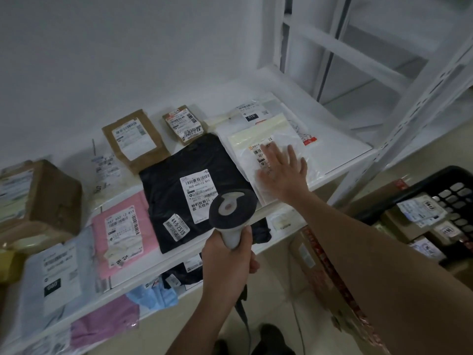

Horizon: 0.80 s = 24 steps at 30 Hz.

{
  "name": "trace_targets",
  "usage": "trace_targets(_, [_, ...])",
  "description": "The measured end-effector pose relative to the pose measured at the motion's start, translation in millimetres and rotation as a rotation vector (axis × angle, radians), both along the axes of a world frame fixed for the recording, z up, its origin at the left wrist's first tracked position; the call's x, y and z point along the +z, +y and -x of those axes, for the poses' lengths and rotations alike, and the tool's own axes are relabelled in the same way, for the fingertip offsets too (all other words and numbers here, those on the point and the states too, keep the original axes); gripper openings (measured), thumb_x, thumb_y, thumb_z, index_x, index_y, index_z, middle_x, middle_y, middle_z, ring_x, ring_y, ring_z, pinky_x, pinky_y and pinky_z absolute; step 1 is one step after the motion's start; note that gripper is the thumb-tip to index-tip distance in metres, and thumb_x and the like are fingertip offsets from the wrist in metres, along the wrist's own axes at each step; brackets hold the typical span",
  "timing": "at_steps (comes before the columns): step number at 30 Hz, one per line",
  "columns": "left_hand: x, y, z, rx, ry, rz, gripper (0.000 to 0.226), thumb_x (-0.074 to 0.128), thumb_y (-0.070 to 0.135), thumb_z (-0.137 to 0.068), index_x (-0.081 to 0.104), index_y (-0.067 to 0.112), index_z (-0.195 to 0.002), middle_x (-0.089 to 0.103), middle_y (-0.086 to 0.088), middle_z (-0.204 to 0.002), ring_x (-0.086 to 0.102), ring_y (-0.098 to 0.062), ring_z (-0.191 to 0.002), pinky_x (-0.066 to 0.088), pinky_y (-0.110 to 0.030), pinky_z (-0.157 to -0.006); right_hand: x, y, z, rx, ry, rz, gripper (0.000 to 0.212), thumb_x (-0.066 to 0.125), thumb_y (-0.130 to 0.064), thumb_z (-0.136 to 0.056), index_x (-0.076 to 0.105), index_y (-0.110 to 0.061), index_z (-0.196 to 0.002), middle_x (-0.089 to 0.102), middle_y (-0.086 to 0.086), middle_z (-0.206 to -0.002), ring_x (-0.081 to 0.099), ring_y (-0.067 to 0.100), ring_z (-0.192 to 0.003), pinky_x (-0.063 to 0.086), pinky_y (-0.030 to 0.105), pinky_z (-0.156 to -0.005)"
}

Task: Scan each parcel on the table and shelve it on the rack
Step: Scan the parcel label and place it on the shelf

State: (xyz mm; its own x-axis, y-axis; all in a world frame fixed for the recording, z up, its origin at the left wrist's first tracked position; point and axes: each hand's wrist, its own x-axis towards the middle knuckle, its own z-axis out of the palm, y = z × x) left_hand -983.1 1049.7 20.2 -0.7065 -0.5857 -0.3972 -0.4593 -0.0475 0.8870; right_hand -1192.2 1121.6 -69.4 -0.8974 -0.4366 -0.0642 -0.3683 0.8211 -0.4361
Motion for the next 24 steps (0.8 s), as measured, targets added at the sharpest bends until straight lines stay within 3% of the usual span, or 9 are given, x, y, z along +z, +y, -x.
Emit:
trace_targets(2, [-4, -1, 0, 0.013, -0.001, 0.000, 0.032, 0.064, 0.027, -0.093, 0.060, -0.003, -0.082, 0.062, -0.004, -0.049, 0.063, -0.020, -0.045, 0.051, -0.027, -0.047, -10, -6, -4, 0.028, -0.041, -0.072, 0.059, 0.025, -0.055, -0.099, 0.003, -0.042, -0.153, 0.005, -0.012, -0.163, -0.004, 0.026, -0.150, -0.003, 0.062, -0.114])
trace_targets(4, [-9, -2, 0, 0.034, -0.011, -0.007, 0.032, 0.064, 0.027, -0.093, 0.060, -0.004, -0.083, 0.062, -0.004, -0.050, 0.063, -0.021, -0.045, 0.051, -0.026, -0.046, -16, -2, -15, -0.015, 0.065, -0.071, 0.052, 0.025, -0.049, -0.101, 0.020, -0.038, -0.152, 0.029, -0.007, -0.157, 0.017, 0.028, -0.147, 0.002, 0.065, -0.113])
trace_targets(6, [-9, -1, 0, 0.041, -0.018, -0.014, 0.031, 0.064, 0.027, -0.093, 0.060, -0.003, -0.083, 0.062, -0.005, -0.051, 0.063, -0.022, -0.045, 0.051, -0.026, -0.045, -19, 6, -26, -0.079, 0.210, -0.064, 0.043, 0.031, -0.043, -0.101, 0.040, -0.031, -0.142, 0.052, -0.003, -0.136, 0.042, 0.029, -0.129, 0.015, 0.065, -0.111])
trace_targets(9, [-8, 2, 2, 0.024, -0.014, -0.026, 0.028, 0.065, 0.025, -0.093, 0.060, -0.001, -0.083, 0.062, -0.006, -0.050, 0.063, -0.022, -0.044, 0.051, -0.026, -0.044, -20, 13, -33, -0.132, 0.351, -0.063, 0.030, 0.040, -0.038, -0.098, 0.057, -0.019, -0.115, 0.059, 0.001, -0.111, 0.053, 0.027, -0.102, 0.033, 0.053, -0.101])
trace_targets(12, [-7, 2, 4, 0.017, -0.005, -0.030, 0.027, 0.065, 0.024, -0.092, 0.060, -0.001, -0.082, 0.061, -0.005, -0.049, 0.062, -0.021, -0.043, 0.051, -0.026, -0.044, -23, 15, -28, -0.141, 0.304, -0.093, 0.034, 0.045, -0.046, -0.093, 0.057, -0.019, -0.111, 0.055, 0.004, -0.121, 0.049, 0.030, -0.114, 0.035, 0.053, -0.102])
trace_targets(16, [-8, 1, 8, 0.031, -0.004, -0.034, 0.027, 0.065, 0.023, -0.092, 0.059, -0.001, -0.084, 0.060, -0.005, -0.049, 0.062, -0.021, -0.043, 0.052, -0.026, -0.044, -23, 3, -11, -0.067, 0.115, -0.098, 0.052, 0.042, -0.058, -0.090, 0.048, -0.024, -0.129, 0.037, -0.002, -0.150, 0.029, 0.030, -0.141, 0.018, 0.062, -0.113])
trace_targets(24, [-13, -7, 12, 0.072, -0.015, -0.021, 0.027, 0.064, 0.022, -0.093, 0.059, -0.003, -0.085, 0.061, -0.006, -0.051, 0.061, -0.021, -0.042, 0.054, -0.031, -0.047, -15, -53, 53, 0.079, -0.043, -0.067, 0.063, 0.050, -0.056, -0.088, 0.036, -0.027, -0.142, 0.019, -0.003, -0.161, 0.012, 0.025, -0.149, 0.008, 0.060, -0.116])
